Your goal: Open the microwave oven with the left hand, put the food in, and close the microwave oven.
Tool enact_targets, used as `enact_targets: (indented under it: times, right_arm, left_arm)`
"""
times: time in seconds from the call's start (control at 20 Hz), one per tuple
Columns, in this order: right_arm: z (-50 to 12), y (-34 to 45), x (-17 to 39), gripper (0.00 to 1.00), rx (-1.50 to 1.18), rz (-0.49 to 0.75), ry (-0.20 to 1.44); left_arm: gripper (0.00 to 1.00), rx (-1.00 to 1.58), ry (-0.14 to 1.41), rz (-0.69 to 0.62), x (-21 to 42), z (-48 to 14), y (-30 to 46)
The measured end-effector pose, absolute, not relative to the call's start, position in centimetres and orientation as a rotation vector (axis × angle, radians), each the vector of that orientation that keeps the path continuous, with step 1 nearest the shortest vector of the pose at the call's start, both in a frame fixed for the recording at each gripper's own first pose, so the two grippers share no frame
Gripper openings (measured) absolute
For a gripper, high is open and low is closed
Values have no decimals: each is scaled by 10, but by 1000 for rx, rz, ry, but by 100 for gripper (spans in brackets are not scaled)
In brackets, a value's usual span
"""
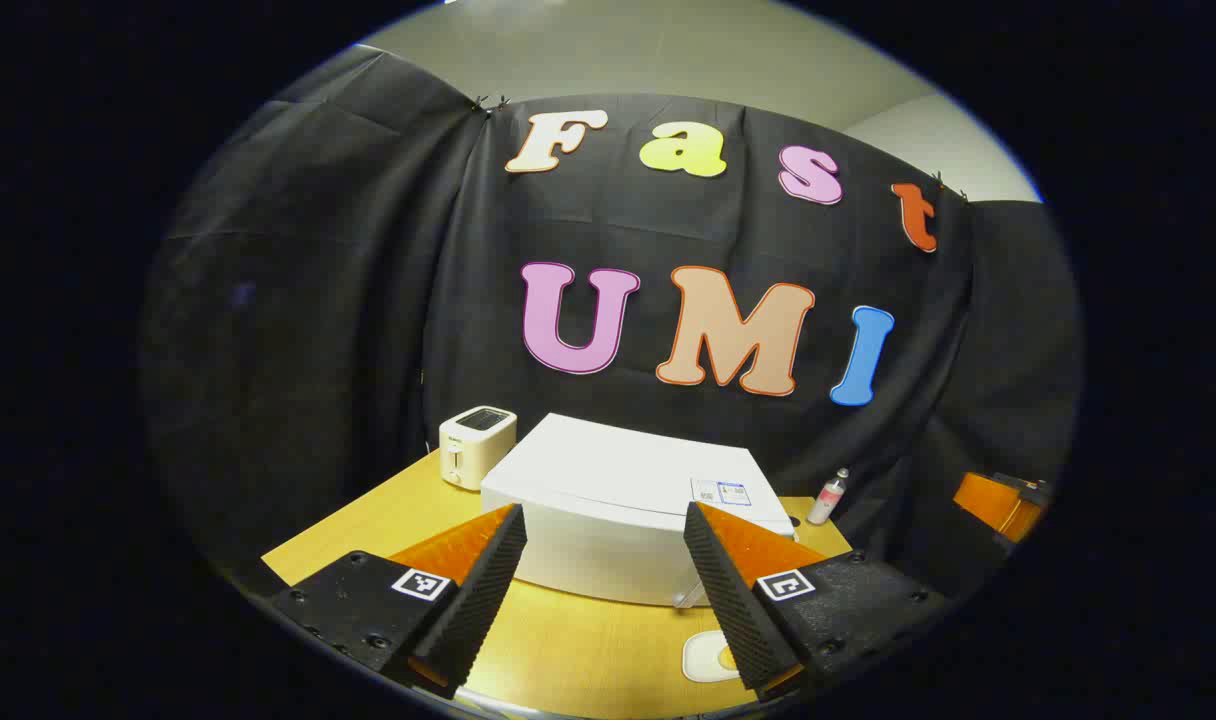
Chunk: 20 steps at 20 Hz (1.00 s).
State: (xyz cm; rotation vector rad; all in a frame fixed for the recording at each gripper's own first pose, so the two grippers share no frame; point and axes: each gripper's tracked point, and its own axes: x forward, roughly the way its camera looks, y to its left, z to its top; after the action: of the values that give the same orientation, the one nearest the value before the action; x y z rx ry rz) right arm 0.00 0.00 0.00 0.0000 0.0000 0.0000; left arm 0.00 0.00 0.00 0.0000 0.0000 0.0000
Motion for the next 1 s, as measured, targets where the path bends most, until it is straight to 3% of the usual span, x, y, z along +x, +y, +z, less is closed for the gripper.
enact_targets:
  times: [0.05, 0.1, 0.15, 0.2, 0.25, 1.0]
  right_arm:
    - [-2, -6, 1, 99, 2, -6, 7]
    - [-3, -12, 3, 99, 6, -11, 12]
    - [-2, -16, 4, 92, 12, -13, 13]
    - [-2, -19, 7, 92, 17, -14, 12]
    - [-3, -24, 11, 92, 18, -17, 14]
    - [3, -41, 34, 92, 39, -9, 20]
  left_arm:
    - [96, 0, 0, 4, 1, 0, -2]
    - [96, -1, -2, 6, 1, 0, -4]
    - [95, -1, -7, 8, 1, 2, -6]
    - [92, 1, -11, 10, 1, 2, -9]
    - [95, 1, -12, 14, 2, 3, -10]
    - [95, 58, 58, -53, 21, -23, -42]
